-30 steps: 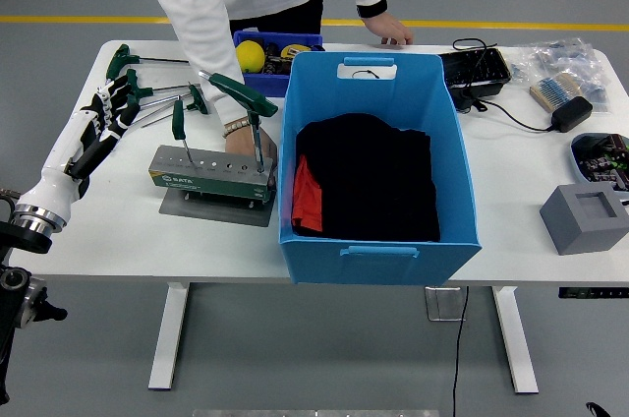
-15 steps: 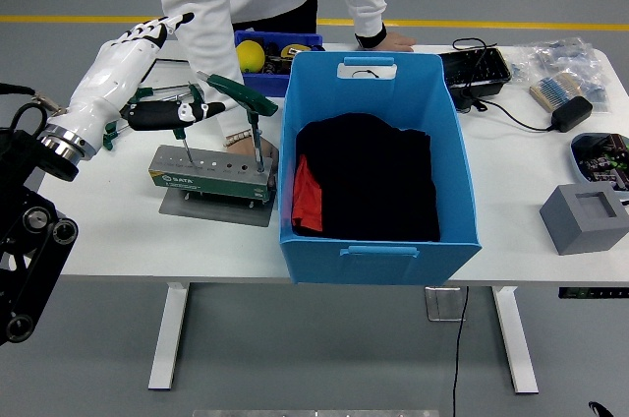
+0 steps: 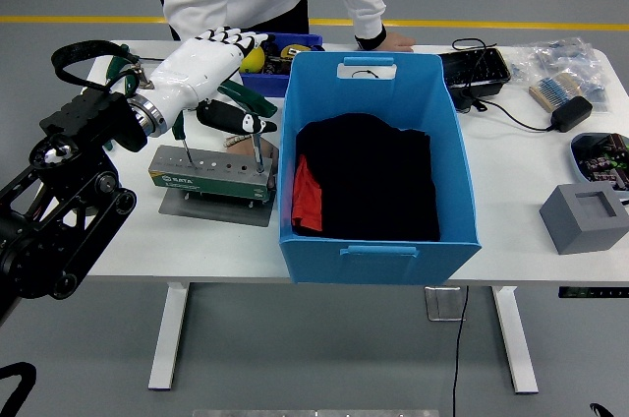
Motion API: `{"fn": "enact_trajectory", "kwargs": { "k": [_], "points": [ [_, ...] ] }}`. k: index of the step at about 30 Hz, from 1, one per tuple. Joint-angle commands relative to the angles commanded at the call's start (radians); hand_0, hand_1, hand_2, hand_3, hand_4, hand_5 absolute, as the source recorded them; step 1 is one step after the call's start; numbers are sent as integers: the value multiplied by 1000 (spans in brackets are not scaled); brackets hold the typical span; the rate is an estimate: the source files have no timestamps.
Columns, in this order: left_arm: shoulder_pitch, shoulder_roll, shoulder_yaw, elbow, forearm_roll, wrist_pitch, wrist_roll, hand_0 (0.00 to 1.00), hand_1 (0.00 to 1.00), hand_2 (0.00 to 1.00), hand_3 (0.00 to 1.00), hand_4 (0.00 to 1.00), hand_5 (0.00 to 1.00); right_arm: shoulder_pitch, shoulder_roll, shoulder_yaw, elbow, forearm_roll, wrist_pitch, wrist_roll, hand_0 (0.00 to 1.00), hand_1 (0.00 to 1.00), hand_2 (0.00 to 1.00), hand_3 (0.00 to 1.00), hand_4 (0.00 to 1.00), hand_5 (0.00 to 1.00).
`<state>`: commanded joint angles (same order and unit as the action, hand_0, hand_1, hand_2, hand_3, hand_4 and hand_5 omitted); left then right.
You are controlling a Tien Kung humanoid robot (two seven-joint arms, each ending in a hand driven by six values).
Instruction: Lift tool from toolbox,place it in box,lift tool from toolbox,place it in box
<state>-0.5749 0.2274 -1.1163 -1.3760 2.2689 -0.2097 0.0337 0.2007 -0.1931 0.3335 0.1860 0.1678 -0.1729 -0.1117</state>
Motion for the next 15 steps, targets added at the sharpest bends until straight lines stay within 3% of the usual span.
{"fn": "enact_trajectory", "kwargs": {
  "k": [7,8,13,14,15],
  "points": [
    [-31,-3,44,72,0,-10,-2,959,998,998,960,998,515,-1,-1,5,-1,-7,0,-1,681,665,712,559,782,670],
    [-38,-2,55,86,0,-8,-5,900,924,885,849,998,520,-1,-1,6,-1,-9,0,-2,683,665,712,559,782,670],
    [-75,0,100,145,0,7,-19,900,924,885,849,998,520,1,-1,9,-1,-13,0,-3,683,665,712,559,782,670],
    [-82,1,108,154,0,10,-22,866,829,794,763,998,523,1,-1,9,-1,-13,0,-3,683,664,712,560,782,670],
    [-91,2,119,166,0,14,-25,866,829,794,763,998,523,1,-2,9,-1,-13,0,-3,683,664,712,560,782,670]
  ]
}}
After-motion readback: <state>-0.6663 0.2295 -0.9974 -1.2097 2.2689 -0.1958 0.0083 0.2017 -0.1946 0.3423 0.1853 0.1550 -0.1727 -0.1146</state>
